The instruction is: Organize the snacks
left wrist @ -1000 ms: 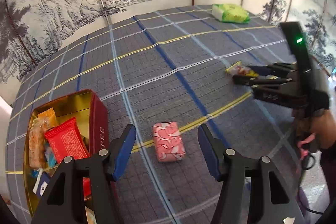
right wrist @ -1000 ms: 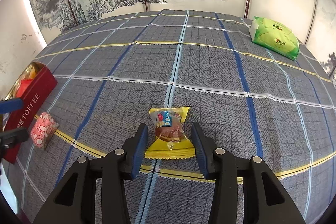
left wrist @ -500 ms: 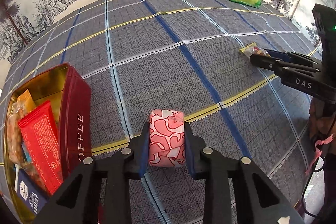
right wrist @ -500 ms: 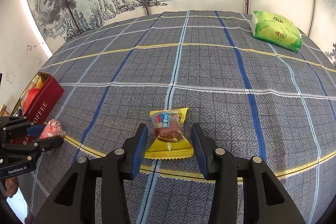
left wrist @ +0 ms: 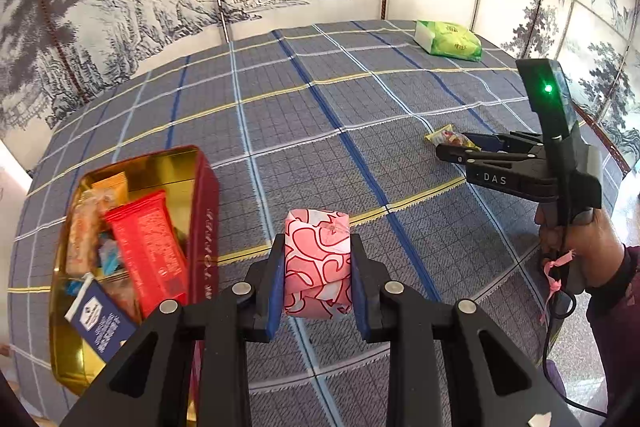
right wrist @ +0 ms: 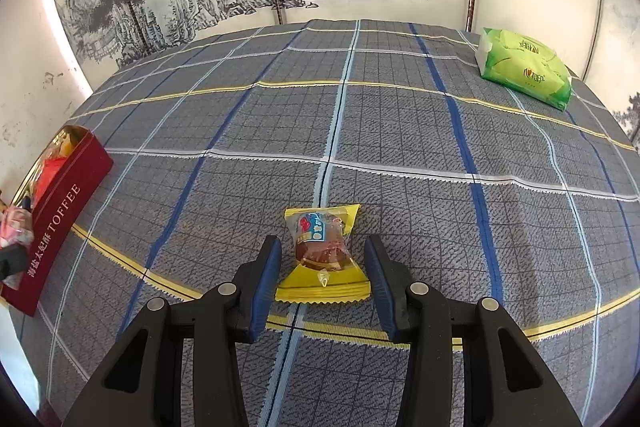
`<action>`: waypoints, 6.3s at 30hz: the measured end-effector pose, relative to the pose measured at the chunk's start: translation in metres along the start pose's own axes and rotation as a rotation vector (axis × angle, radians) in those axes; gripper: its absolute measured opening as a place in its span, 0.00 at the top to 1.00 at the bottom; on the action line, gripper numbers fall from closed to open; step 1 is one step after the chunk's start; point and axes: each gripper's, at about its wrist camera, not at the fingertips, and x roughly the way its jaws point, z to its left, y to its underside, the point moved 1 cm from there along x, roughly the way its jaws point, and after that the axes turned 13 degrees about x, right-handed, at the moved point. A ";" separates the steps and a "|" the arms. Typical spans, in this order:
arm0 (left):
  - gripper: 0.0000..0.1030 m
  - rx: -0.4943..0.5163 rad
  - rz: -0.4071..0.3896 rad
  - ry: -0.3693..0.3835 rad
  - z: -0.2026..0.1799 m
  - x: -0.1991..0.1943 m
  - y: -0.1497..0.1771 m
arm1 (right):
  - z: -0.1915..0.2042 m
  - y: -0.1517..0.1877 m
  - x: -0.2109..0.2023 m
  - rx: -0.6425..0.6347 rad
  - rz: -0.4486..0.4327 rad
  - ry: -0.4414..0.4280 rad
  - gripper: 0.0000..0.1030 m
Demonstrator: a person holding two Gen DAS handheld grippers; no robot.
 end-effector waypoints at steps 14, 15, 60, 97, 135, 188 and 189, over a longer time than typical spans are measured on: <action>0.76 -0.081 -0.049 -0.098 0.049 -0.038 0.022 | 0.012 0.002 0.002 -0.054 -0.004 0.066 0.57; 0.76 -0.087 -0.048 -0.106 0.054 -0.039 0.024 | 0.012 0.002 0.002 -0.055 -0.004 0.067 0.57; 0.34 -0.180 -0.001 -0.214 0.121 -0.025 0.078 | 0.044 0.021 -0.045 -0.020 -0.059 -0.060 0.58; 0.28 -0.244 -0.066 -0.211 0.129 -0.065 0.109 | 0.177 0.015 -0.090 -0.254 -0.114 -0.199 0.58; 0.18 -0.315 -0.043 -0.248 0.177 -0.061 0.136 | 0.353 0.014 0.007 -0.418 0.049 -0.349 0.58; 0.00 -0.321 -0.238 -0.456 0.142 -0.130 0.131 | 0.294 0.063 -0.137 -0.336 -0.360 -0.409 0.21; 0.00 -0.318 -0.236 -0.456 0.140 -0.131 0.130 | 0.292 0.065 -0.142 -0.333 -0.372 -0.406 0.21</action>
